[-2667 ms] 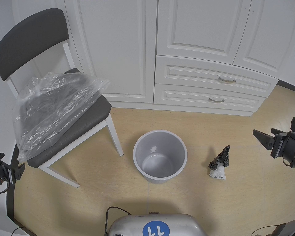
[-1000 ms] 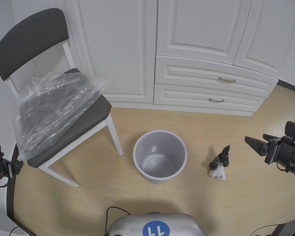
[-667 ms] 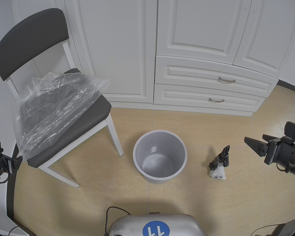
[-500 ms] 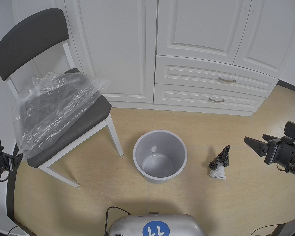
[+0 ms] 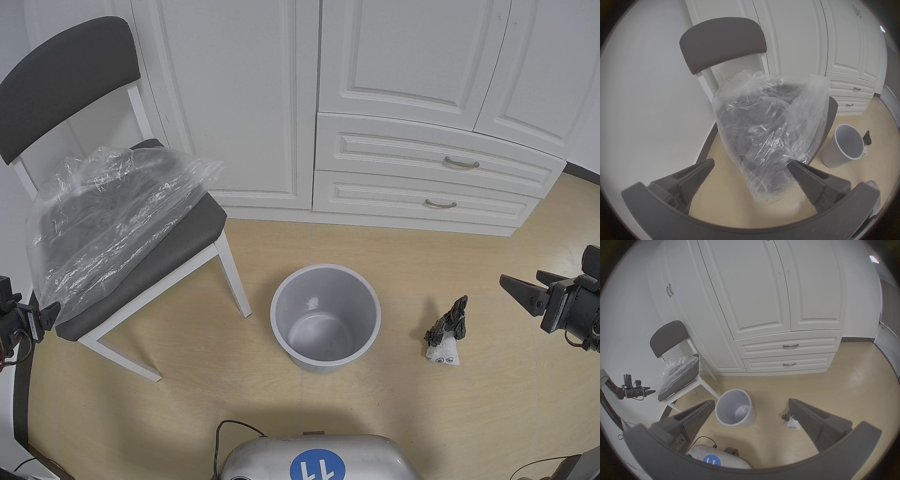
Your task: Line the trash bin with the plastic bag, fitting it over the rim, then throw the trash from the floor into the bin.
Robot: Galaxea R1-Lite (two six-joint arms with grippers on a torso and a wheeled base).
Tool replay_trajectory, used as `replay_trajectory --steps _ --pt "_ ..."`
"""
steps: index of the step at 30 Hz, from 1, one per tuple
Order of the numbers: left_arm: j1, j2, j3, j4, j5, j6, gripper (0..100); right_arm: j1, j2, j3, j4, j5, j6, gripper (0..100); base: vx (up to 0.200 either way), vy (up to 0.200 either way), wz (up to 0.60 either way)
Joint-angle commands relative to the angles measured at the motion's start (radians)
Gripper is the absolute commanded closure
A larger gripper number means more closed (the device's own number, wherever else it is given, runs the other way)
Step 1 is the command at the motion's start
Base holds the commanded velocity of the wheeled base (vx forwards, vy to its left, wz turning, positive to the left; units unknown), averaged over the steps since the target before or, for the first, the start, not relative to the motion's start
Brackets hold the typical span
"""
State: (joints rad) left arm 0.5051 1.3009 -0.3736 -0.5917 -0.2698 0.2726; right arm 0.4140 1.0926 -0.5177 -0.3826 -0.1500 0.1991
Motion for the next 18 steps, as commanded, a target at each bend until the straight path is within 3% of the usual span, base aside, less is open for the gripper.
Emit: replay_trajectory --steps 1,6,14,18 --pt "0.004 0.057 -0.002 -0.026 0.001 -0.001 0 0.0 -0.013 -0.001 -0.001 0.001 0.0 0 0.0 0.0 0.0" --pt "0.036 0.112 0.007 -0.096 0.001 -0.001 0 0.0 -0.02 -0.002 -0.001 0.0 0.0 0 0.0 0.0 0.0" --pt "0.116 0.106 -0.001 -0.1 -0.002 0.002 0 0.0 -0.028 -0.005 -0.001 0.0 0.0 0 0.0 0.0 0.0" --pt "0.115 0.13 -0.001 -0.1 -0.006 0.002 0 0.0 -0.03 -0.004 -0.001 0.001 0.0 0 0.0 0.0 0.0"
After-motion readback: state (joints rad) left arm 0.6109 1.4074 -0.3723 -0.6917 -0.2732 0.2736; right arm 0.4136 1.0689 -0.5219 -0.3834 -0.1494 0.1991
